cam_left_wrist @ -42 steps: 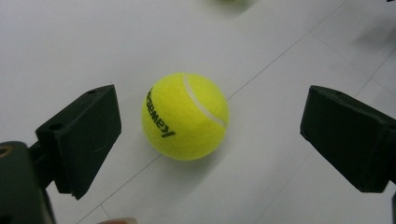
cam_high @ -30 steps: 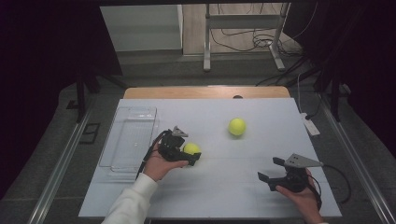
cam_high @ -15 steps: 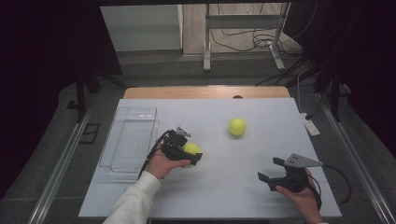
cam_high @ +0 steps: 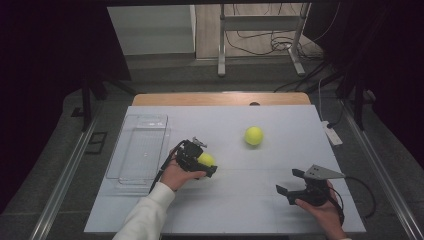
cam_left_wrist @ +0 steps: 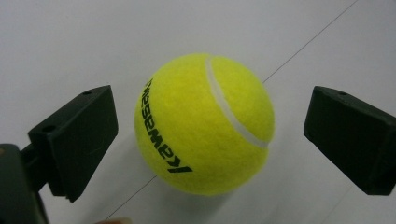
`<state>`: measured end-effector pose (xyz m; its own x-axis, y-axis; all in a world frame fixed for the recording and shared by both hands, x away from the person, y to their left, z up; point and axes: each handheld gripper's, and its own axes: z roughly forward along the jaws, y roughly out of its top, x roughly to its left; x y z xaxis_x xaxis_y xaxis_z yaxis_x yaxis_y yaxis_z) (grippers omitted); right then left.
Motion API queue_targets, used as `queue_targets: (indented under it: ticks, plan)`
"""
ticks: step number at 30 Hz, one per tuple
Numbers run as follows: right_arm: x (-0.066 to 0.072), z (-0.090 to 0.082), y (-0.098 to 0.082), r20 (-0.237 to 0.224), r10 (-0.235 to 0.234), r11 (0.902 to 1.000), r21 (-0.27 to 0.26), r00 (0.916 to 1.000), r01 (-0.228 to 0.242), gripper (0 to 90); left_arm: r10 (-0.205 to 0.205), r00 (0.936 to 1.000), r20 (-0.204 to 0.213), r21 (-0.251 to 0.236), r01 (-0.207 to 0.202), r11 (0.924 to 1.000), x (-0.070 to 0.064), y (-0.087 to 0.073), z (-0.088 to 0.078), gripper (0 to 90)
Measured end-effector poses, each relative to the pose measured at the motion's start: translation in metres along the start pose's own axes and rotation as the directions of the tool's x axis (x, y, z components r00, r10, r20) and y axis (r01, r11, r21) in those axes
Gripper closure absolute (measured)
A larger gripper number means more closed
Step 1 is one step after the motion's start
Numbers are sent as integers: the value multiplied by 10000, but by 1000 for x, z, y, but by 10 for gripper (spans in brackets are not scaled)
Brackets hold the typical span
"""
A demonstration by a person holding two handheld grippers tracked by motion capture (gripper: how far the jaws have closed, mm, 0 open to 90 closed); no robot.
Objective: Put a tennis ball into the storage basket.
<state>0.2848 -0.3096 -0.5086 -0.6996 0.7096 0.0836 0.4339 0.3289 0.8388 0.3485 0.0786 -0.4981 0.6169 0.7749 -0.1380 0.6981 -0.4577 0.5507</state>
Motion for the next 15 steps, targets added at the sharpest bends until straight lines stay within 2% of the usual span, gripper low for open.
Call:
queue_targets:
  ticks: [7,10,12,15]
  plan:
    - [0,0,0,-6,-14,10000,29,10000,14,95,-59,9999,-107,314,63,9995,0,0,7,68]
    - [0,1,0,0,-17,10000,38,10000,17,94,-34,9995,-326,448,48,9990,-1,-1,8,161]
    - [0,0,0,6,-19,10000,66,10000,19,94,8,9996,-299,432,5,9991,0,-1,9,229]
    - [0,1,0,15,-5,10000,91,10000,5,94,41,9995,-298,395,-29,9992,0,-1,9,256]
